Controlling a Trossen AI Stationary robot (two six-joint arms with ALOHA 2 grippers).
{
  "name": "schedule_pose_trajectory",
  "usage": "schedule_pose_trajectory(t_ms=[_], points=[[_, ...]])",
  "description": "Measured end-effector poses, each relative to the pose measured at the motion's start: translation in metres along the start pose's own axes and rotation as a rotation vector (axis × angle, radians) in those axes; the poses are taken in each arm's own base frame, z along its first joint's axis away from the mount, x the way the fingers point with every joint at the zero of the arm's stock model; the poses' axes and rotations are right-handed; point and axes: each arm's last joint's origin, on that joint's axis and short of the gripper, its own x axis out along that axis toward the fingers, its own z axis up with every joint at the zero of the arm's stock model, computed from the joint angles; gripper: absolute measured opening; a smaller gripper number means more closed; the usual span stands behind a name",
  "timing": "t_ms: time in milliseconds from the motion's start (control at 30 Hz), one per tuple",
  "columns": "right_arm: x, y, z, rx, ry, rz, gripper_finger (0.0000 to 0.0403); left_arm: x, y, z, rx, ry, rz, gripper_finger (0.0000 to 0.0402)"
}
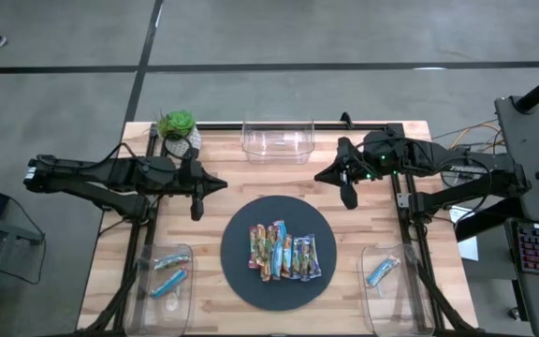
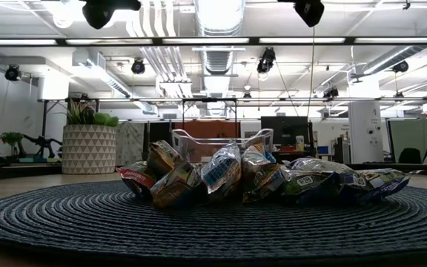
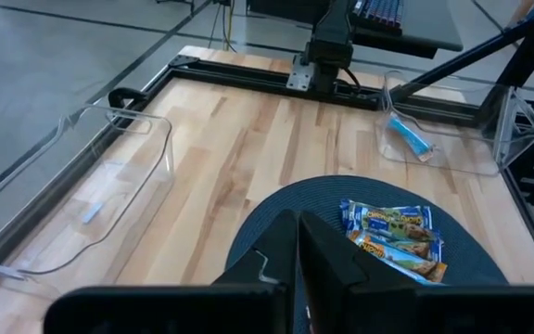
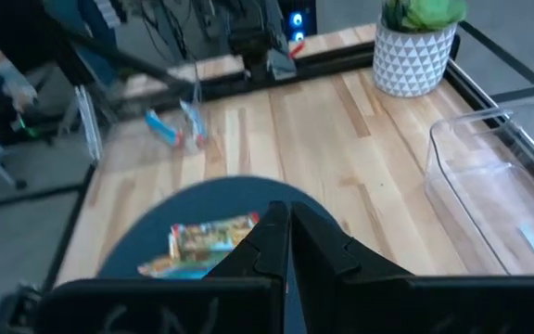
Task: Pick and place Granola Bars by type
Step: Put the blue granola bar into the top transparent bin
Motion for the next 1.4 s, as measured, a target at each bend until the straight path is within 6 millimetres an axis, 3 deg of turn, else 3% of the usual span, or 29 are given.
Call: schedule_pose_trajectory(t_ms=[400,900,1400], points=[[0.000,0.010,0.007,-0.002,-0.083,0.053,0.0008,0.000,0.000,0.000,-0.037,0.001,0.000,0.0000],[0.000,0.044,0.012,0.050,-0.169,0.221,0.0008,0.000,-0.001,0.001,-0.042,-0.012,-0.012,0.0000],[0.024,0.078,0.013,0.065,-0.214,0.360,0.0008,0.000,-0.001,0.002,-0.044,-0.016,-0.019,0.0000]])
